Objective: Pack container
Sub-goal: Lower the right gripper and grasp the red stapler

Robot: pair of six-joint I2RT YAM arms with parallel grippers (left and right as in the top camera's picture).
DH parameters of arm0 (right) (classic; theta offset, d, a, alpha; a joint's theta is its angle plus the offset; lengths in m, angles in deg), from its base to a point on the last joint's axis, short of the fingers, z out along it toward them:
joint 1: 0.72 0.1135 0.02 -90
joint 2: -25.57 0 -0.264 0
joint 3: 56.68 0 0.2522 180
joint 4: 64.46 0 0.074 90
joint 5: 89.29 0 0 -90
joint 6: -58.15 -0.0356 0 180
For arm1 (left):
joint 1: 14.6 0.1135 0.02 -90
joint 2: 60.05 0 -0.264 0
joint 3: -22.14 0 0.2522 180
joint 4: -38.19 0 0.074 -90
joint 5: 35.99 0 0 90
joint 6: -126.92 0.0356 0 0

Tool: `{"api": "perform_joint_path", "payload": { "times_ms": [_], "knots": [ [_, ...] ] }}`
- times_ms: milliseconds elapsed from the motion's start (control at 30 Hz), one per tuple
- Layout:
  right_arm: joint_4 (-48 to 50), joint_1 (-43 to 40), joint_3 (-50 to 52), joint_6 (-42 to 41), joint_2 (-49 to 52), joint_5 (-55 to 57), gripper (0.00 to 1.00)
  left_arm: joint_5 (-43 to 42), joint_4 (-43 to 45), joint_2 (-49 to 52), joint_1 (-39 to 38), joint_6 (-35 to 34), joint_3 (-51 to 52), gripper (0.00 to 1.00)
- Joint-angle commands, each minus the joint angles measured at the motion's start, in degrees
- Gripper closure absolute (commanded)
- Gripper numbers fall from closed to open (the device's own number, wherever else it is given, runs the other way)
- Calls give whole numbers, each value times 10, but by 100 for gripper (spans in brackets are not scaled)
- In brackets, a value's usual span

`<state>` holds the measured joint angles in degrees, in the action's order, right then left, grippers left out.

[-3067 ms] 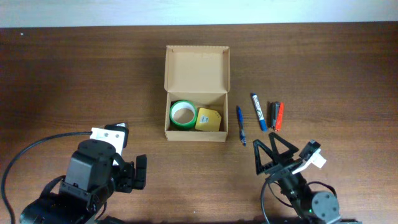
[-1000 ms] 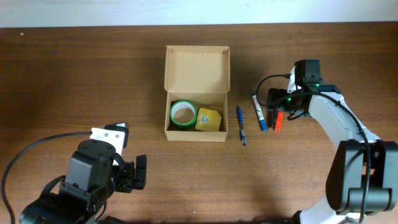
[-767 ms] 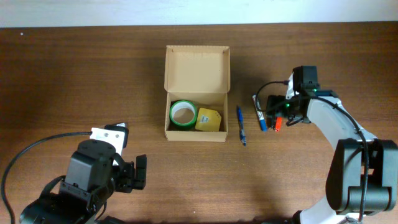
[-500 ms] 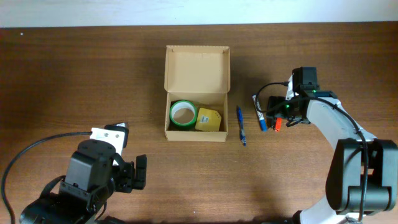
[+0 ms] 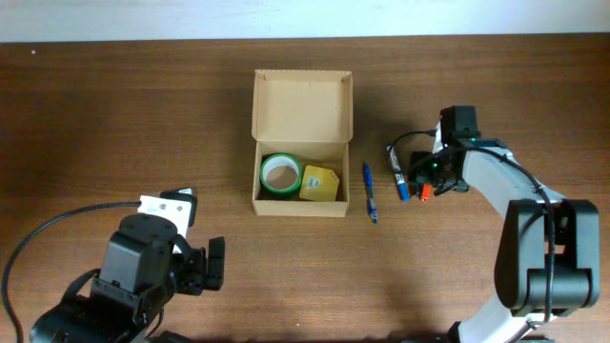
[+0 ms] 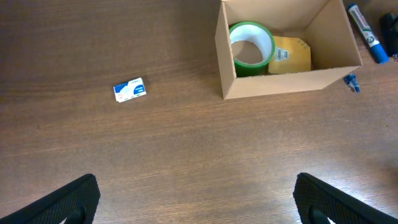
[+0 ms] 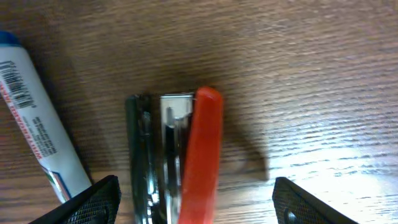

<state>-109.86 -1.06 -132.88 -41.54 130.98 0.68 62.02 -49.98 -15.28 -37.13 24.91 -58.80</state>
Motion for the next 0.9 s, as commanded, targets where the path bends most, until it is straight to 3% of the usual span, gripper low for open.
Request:
{"api": "perform_joint_path", "payload": {
  "times_ms": [0, 167, 367, 600, 700, 800, 867],
  "knots": [
    [2, 15, 4, -17, 10, 37, 21, 8, 0, -1, -1, -3, -8, 0],
    [6, 18, 4, -19, 11, 35, 21, 8, 0, -1, -1, -3, -8, 0],
    [6, 18, 4, -26, 24, 35, 32, 8, 0, -1, -1, -3, -8, 0],
    [6, 18, 4, -32, 42, 29, 34, 8, 0, -1, -1, -3, -8, 0],
    [6, 18, 4, -32, 42, 29, 47, 8, 0, -1, -1, -3, -8, 1],
    [6, 18, 4, -33, 42, 29, 71, 8, 0, -1, -1, -3, -8, 0],
    [6, 18, 4, -33, 42, 29, 79, 8, 0, -1, -1, -3, -8, 0]
  ]
}}
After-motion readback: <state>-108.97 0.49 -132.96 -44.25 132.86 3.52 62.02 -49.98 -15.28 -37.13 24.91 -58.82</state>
